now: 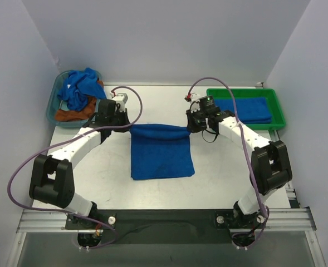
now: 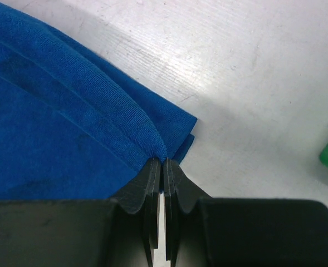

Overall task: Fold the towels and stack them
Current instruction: Fold the towel

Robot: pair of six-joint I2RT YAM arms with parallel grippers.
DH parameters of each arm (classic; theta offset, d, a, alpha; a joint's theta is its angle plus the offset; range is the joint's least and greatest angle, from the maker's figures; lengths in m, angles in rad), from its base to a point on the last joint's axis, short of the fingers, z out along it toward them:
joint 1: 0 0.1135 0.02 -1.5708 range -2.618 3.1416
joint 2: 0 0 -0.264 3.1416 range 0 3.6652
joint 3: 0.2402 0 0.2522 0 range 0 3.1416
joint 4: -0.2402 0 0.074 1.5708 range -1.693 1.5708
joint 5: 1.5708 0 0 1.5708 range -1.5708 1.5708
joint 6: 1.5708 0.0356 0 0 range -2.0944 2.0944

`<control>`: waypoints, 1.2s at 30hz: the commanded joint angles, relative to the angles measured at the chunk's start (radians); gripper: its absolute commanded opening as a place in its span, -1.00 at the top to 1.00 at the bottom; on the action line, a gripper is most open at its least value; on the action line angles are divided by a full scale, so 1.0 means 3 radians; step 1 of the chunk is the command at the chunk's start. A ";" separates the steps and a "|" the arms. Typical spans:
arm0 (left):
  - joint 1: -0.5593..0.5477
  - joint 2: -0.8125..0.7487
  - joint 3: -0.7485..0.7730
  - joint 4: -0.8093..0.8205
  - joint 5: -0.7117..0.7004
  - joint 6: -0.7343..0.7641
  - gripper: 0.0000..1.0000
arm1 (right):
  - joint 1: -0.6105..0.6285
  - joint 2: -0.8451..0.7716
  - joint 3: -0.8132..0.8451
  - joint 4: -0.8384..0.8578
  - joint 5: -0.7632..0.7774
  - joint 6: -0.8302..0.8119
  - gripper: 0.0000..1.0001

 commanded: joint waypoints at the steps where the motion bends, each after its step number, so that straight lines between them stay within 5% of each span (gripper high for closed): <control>1: -0.0050 -0.0295 -0.0179 0.0128 0.0095 -0.0197 1.00 | 0.0051 -0.0271 -0.0215 0.0117 0.0082 0.0143 1.00; 23: -0.0132 -0.1114 -0.1060 -0.0496 0.0386 -0.0816 1.00 | 0.0097 -0.1156 -0.1371 0.0327 -0.0367 0.0741 1.00; 36: -0.0265 -0.0987 -0.1408 -0.0706 0.0100 -0.1005 1.00 | 0.0102 -0.0880 -0.1530 -0.0026 -0.0495 0.0936 1.00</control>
